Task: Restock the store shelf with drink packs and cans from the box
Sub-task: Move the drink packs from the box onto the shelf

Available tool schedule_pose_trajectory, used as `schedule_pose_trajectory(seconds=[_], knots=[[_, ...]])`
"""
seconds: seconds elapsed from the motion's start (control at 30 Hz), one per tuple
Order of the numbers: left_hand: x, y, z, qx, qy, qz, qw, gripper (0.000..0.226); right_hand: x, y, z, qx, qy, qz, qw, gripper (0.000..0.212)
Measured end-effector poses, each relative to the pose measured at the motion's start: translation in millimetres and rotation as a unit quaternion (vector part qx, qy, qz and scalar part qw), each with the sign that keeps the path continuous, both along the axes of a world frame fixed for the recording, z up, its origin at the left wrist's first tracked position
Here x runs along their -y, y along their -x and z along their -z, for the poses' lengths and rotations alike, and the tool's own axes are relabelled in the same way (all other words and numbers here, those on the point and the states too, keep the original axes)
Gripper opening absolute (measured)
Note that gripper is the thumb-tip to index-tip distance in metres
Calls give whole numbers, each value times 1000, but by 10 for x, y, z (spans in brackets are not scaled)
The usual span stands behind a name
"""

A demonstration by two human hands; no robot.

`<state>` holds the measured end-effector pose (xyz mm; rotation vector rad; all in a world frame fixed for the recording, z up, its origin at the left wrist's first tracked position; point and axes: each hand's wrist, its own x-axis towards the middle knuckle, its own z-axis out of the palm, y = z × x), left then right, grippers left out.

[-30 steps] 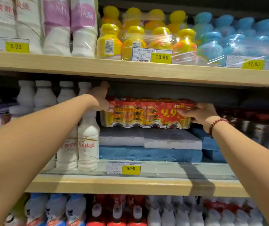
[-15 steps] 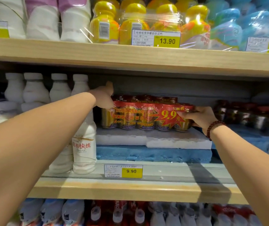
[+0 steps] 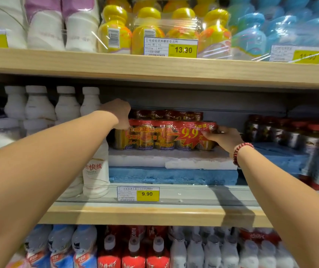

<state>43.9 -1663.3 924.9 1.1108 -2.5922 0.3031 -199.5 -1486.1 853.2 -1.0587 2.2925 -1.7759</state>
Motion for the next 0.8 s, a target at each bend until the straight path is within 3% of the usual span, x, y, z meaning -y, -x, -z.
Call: schedule_pose_trajectory(seconds=[0.13, 0.2, 0.27, 0.33, 0.5, 0.8], knots=[[-235, -141, 40, -39, 40, 4, 998, 24, -211, -101, -78, 35, -14, 12, 999, 63], [-431, -249, 83, -69, 55, 6, 996, 18, -378, -194, -80, 60, 4, -10, 998, 51], [-625, -404, 173, -143, 62, 31, 987, 13, -599, -365, -23, 43, 14, -24, 999, 33], [-772, -582, 294, -219, 64, 72, 971, 15, -810, -569, 68, 23, 23, -41, 999, 27], [-1256, -1151, 880, -314, -32, 102, 944, 10, -1320, -1099, 504, 45, 38, -96, 994, 26], [-1649, -1938, 2748, -217, -182, 87, 955, 10, -1759, -1669, 2051, 127, -48, -157, 978, 12]])
